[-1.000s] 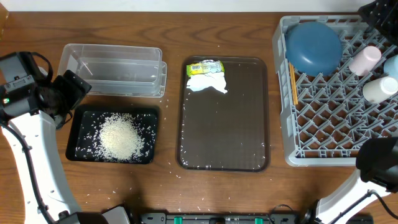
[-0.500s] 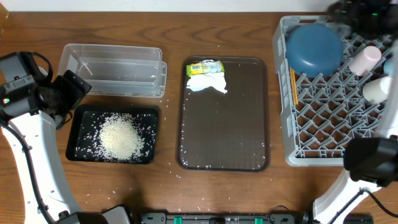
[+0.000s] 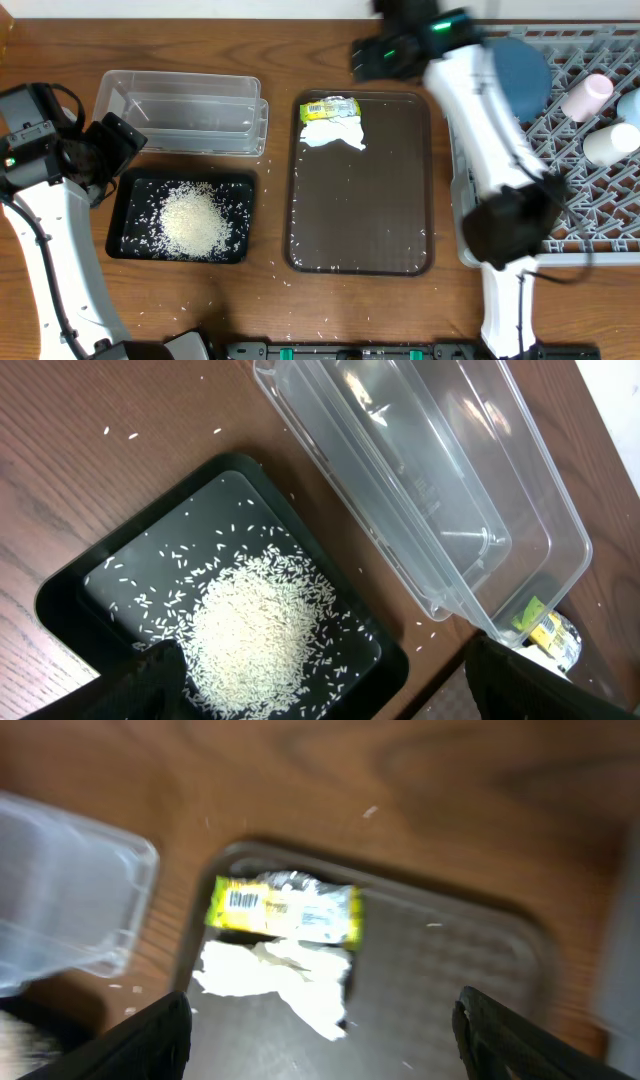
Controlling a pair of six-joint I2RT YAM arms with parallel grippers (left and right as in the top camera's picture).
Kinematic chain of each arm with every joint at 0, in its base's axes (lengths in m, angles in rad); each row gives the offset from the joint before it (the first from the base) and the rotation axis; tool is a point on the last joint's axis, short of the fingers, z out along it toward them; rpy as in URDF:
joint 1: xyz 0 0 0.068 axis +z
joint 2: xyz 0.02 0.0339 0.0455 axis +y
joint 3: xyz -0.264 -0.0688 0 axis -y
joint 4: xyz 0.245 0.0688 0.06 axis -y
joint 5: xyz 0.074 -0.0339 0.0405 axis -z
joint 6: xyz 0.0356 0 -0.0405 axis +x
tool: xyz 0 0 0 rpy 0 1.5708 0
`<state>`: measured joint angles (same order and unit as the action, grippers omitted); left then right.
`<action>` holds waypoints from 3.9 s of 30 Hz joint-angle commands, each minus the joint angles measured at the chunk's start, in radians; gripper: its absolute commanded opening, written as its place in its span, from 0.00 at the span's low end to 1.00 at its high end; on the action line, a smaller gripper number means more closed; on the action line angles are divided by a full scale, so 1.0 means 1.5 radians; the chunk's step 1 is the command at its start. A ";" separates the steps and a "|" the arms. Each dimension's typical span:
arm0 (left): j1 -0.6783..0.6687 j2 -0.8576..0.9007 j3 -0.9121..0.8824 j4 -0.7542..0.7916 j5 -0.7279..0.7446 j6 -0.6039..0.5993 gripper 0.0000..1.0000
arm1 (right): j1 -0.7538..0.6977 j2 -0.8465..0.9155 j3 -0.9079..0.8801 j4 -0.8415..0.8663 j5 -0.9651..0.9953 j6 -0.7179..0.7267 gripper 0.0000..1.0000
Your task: Sort waste into correct bins and load items into the dishwasher rack
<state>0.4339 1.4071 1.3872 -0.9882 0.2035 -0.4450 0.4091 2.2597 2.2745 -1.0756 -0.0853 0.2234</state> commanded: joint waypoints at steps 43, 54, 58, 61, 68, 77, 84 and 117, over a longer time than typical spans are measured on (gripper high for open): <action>0.003 0.006 0.007 -0.011 0.005 -0.002 0.92 | -0.479 -0.111 0.044 -0.121 0.203 0.005 0.99; -0.122 0.007 0.005 -0.008 0.363 0.196 0.92 | -0.550 -0.111 0.044 -0.121 0.203 0.005 0.99; -0.254 0.011 0.005 0.070 0.297 0.194 0.92 | -0.556 -0.111 0.044 -0.121 0.203 0.005 0.99; -0.360 0.025 0.005 0.145 0.163 0.143 0.92 | -0.556 -0.111 0.044 -0.121 0.203 0.005 0.99; -0.521 0.145 0.036 0.241 0.008 0.170 0.91 | -0.556 -0.111 0.044 -0.121 0.203 0.005 0.99; -0.570 0.347 0.037 0.365 -0.061 0.181 0.91 | -0.556 -0.111 0.044 -0.121 0.203 0.005 0.99; -0.575 0.450 0.037 0.442 -0.080 0.214 0.90 | -0.556 -0.111 0.044 -0.121 0.203 0.005 0.99; -0.569 0.205 0.037 0.250 -0.134 0.133 0.06 | -0.556 -0.111 0.044 -0.121 0.203 0.005 0.99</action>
<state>-0.4267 1.7638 1.4223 -0.6025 0.0444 -0.2211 -0.4110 2.0876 2.3409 -1.2568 0.2165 0.2272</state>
